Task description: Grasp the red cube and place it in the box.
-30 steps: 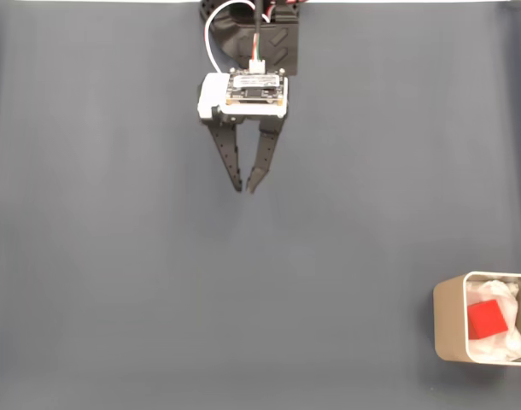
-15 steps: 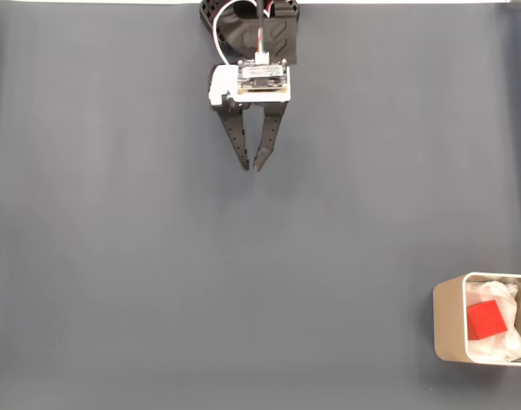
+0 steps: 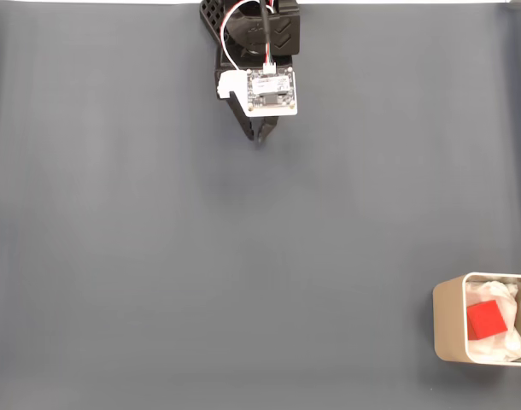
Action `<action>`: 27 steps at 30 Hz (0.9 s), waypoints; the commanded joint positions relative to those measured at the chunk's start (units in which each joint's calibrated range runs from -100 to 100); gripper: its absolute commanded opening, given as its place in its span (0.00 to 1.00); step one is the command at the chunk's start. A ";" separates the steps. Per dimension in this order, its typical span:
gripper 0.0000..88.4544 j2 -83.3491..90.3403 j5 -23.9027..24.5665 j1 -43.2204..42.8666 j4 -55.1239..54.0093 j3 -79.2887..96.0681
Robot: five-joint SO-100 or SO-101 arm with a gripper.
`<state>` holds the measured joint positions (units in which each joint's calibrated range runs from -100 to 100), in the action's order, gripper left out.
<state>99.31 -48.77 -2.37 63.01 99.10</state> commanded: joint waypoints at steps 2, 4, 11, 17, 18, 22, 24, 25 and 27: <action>0.00 0.61 0.68 0.46 5.11 0.72; 0.00 0.61 0.59 0.46 6.17 0.72; 0.00 0.61 0.05 0.39 10.52 0.72; 0.00 0.61 0.49 0.46 12.73 0.72; 0.00 0.61 0.73 0.46 12.73 0.72; 0.01 0.61 0.10 0.46 12.81 0.72; 0.01 0.61 -0.73 0.46 12.89 0.72; 0.02 0.61 -0.78 0.53 12.89 0.72; 0.02 0.61 -0.73 0.60 12.89 0.72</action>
<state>100.00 -49.21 -2.37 74.62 99.10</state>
